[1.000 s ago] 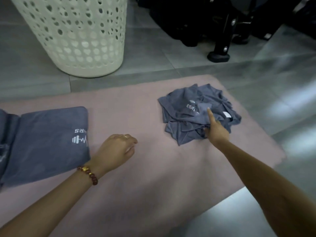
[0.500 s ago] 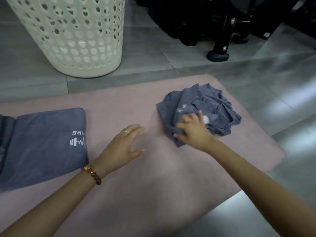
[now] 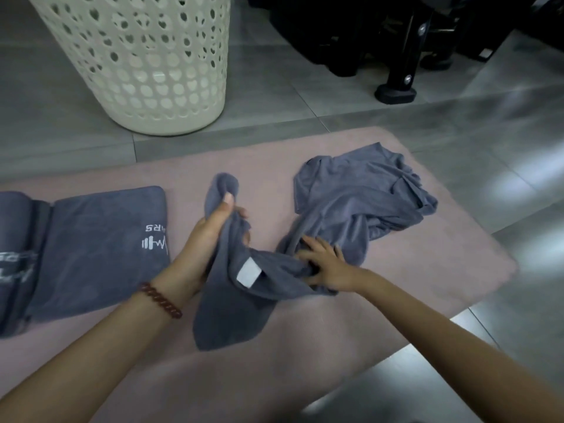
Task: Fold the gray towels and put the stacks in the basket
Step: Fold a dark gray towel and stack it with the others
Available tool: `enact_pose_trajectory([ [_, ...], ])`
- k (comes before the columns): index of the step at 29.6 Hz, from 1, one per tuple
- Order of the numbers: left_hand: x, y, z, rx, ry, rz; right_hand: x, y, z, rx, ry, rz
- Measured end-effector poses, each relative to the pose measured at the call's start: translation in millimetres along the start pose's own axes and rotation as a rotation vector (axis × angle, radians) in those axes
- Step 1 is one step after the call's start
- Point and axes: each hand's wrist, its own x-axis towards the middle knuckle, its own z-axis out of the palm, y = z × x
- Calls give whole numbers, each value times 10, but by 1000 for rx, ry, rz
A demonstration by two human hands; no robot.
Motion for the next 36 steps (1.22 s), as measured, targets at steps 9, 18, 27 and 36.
enact_pose_trajectory([
  [9, -40, 210, -547, 32, 215, -93, -183, -612, -153, 1302, -78, 42],
  [18, -301, 190, -767, 213, 419, 60, 356, -203, -571, 800, 87, 105],
  [27, -390, 32, -582, 240, 654, 151, 240, 43, -525, 586, 74, 45],
  [36, -466, 380, -372, 219, 419, 208, -24, -150, -824, 1481, -231, -160],
])
